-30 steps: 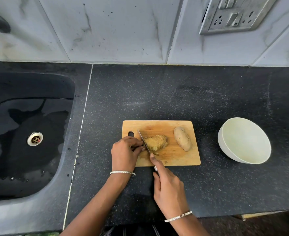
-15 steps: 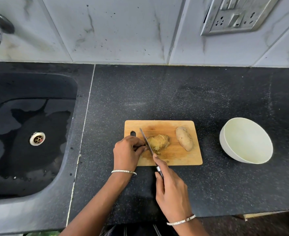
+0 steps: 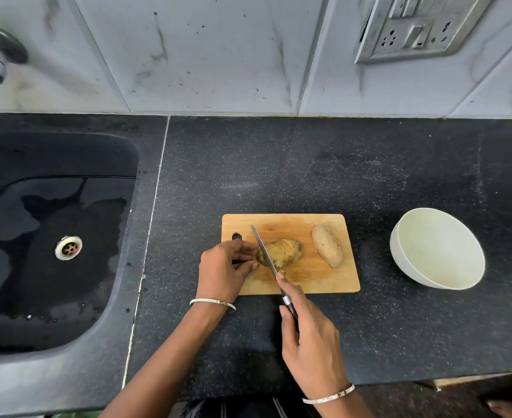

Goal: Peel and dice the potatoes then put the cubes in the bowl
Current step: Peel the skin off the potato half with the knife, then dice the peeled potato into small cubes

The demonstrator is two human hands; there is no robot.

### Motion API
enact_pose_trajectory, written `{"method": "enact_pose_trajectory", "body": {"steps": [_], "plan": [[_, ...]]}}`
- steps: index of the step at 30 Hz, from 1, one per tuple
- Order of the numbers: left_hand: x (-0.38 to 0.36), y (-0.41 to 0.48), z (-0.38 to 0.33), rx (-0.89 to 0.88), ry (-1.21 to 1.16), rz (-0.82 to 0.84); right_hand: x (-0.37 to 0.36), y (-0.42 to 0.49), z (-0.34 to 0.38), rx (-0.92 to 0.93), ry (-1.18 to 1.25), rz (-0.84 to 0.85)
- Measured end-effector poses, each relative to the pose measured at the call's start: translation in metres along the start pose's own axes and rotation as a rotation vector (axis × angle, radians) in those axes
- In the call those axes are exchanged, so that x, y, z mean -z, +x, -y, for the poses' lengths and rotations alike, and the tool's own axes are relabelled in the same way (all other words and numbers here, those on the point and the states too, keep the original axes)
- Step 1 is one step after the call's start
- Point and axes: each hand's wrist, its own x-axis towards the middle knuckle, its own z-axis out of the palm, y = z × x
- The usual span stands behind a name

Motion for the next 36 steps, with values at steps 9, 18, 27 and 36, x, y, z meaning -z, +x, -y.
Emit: {"method": "enact_pose_trajectory", "body": {"steps": [9, 18, 27, 36], "plan": [[0.009, 0.012, -0.007, -0.046, 0.134, 0.119, 0.027, 0.002, -0.008, -0.116, 0.098, -0.164], [0.004, 0.033, -0.018, -0.126, 0.303, 0.285, 0.041, -0.007, -0.040, -0.262, -0.003, -0.145], [0.014, 0.049, -0.025, -0.143, 0.325, 0.449, 0.038, -0.012, -0.030, -0.313, 0.040, -0.055], [0.006, 0.071, -0.058, -0.530, 0.926, 0.767, 0.059, -0.010, -0.034, -0.297, 0.043, 0.040]]}}
